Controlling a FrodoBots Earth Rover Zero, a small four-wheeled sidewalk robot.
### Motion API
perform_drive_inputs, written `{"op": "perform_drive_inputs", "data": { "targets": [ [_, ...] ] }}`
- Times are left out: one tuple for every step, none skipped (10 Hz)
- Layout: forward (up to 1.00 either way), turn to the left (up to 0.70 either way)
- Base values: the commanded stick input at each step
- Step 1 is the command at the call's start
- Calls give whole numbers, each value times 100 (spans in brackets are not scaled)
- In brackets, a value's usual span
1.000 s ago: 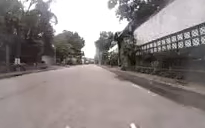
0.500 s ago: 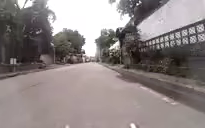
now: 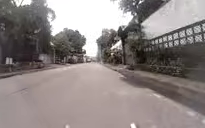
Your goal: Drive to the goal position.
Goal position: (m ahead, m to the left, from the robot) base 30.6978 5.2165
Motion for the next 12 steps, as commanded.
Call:
{"op": "perform_drive_inputs", "data": {
  "targets": [
    [100,0],
    [100,0],
    [100,0],
    [100,0],
    [100,0],
    [100,0],
    [100,0],
    [100,0],
    [100,0],
    [100,0],
    [100,0],
    [100,0]
  ]
}}
